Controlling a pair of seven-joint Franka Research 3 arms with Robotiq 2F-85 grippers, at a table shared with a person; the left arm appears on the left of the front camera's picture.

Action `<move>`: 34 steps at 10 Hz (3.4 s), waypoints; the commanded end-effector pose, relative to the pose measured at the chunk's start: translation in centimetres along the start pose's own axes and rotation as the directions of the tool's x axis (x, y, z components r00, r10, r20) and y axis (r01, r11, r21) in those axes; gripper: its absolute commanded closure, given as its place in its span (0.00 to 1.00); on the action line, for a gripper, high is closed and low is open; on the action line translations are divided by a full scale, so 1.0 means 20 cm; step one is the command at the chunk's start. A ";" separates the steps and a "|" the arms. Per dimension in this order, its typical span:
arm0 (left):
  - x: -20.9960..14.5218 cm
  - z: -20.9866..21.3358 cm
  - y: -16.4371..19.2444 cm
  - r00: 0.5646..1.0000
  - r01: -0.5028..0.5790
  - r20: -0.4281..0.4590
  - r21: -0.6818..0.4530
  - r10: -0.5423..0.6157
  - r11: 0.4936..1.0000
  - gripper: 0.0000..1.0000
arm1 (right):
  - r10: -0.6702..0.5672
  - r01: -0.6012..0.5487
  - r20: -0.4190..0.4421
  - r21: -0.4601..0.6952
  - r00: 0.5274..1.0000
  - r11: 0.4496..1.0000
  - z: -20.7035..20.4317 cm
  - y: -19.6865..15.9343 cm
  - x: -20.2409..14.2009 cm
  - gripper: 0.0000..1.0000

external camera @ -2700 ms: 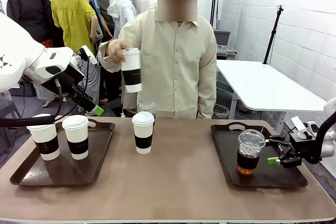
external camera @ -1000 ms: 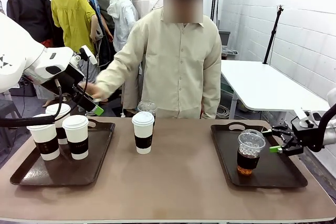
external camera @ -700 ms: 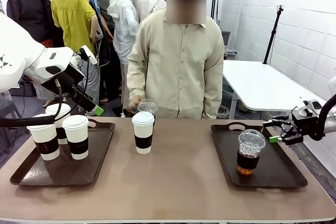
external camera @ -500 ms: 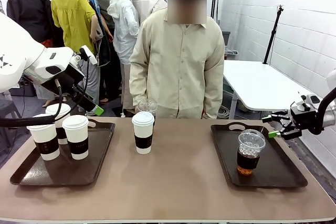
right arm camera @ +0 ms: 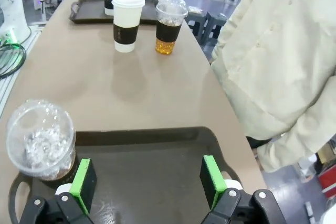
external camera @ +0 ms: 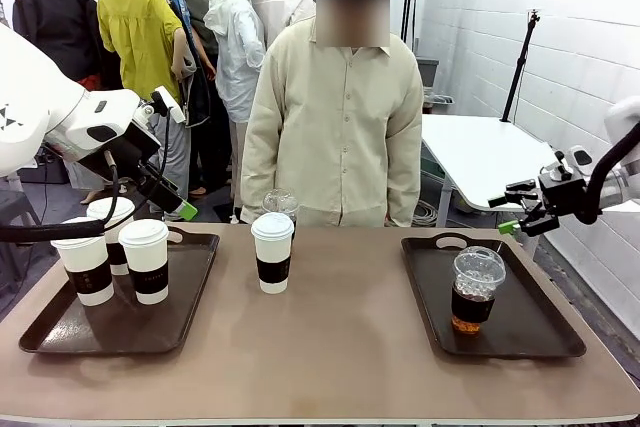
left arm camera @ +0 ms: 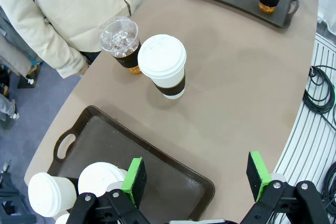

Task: Distribute the coffee onto the tray.
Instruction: Pick up another iced Americano from the middle of the table and place it on the right Handle tray.

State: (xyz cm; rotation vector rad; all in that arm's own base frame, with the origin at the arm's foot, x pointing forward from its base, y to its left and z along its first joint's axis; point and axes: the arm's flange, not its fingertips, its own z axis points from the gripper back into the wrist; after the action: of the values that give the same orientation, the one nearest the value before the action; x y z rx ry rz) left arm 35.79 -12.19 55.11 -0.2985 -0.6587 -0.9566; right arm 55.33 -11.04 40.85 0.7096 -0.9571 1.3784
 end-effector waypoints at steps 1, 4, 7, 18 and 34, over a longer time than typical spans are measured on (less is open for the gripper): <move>0.00 0.01 0.01 1.000 0.007 -0.009 -0.001 -0.007 1.000 0.00 | -0.013 0.013 0.020 -0.006 1.000 1.000 -0.11 -0.02 0.05 0.00; 0.00 0.01 0.01 1.000 0.007 -0.009 -0.001 -0.007 1.000 0.00 | -0.037 0.037 0.006 0.020 0.999 0.999 -0.30 -0.04 0.11 0.00; 0.00 0.01 0.01 1.000 0.007 -0.009 -0.001 -0.007 1.000 0.00 | -0.086 0.087 -0.022 0.032 0.996 0.996 -0.52 -0.07 0.18 0.00; 0.00 0.01 0.01 1.000 0.007 -0.009 -0.001 -0.007 1.000 0.00 | -0.176 0.174 0.009 0.117 0.984 0.978 -0.85 -0.08 0.01 0.00; 0.00 0.01 0.01 1.000 0.007 -0.009 -0.001 -0.007 1.000 0.00 | -0.144 0.143 -0.013 0.237 0.990 0.961 -1.30 -0.23 0.28 0.00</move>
State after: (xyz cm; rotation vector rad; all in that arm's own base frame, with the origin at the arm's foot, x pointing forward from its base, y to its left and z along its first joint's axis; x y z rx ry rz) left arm 35.78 -12.20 55.12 -0.2977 -0.6585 -0.9569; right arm 62.02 13.06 34.37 0.9567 -0.7774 1.3703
